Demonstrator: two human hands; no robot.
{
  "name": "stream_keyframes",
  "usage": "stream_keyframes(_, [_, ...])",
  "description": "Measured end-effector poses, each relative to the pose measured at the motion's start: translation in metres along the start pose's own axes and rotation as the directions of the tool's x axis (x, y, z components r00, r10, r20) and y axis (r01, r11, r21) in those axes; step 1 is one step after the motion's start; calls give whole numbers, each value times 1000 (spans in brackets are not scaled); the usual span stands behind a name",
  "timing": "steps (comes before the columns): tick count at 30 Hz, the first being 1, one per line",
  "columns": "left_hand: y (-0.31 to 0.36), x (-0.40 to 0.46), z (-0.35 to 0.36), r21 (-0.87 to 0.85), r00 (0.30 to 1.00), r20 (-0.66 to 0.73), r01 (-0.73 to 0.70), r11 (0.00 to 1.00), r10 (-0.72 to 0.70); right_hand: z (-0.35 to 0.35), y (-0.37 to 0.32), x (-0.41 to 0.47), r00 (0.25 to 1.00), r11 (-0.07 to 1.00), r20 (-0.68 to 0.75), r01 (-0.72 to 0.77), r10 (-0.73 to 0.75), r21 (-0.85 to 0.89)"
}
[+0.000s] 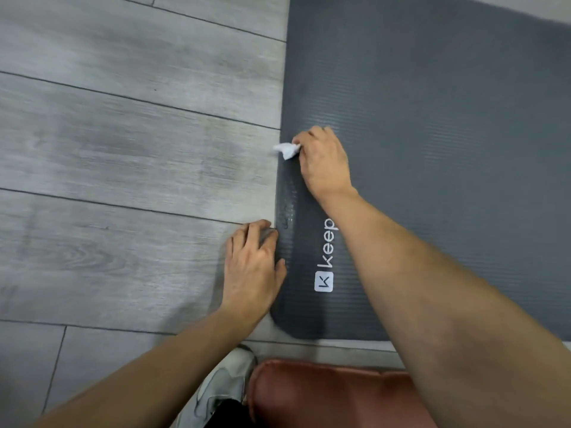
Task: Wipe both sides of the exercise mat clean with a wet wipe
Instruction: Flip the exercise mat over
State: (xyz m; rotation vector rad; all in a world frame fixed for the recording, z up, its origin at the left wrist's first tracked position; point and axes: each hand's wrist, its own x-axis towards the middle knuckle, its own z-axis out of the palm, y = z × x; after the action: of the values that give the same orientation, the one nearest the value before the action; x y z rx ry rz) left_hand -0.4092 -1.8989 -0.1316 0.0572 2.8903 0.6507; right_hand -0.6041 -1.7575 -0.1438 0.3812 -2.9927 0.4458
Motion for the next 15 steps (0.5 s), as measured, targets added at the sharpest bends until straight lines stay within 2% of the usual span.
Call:
stream_keyframes(2, [4, 4, -3, -58, 998, 26, 60, 997, -58, -3, 7, 21, 989, 989, 16, -149, 149, 16])
stream_keyframes(5, [10, 19, -8, -228, 971, 84, 239, 944, -226, -14, -4, 23, 933, 922, 33, -358, 357, 150])
stream_keyframes(8, [26, 34, -14, -472, 943, 179, 333, 816, -281, -31, -13, -9, 940, 897, 31, -333, 339, 293])
stream_keyframes(10, [44, 38, -16, -544, 946, 253, 312, 779, -202, -41, -5, -28, 936, 887, 79, -351, 344, 299])
stream_keyframes(12, [65, 40, -16, -549, 961, 263, 225, 805, -89, -53, 6, -35, 898, 851, 152, -440, 413, 286])
stream_keyframes(15, [99, 46, -24, -579, 961, 269, 108, 808, 64, -84, 21, -30, 789, 696, 315, -613, 527, 374])
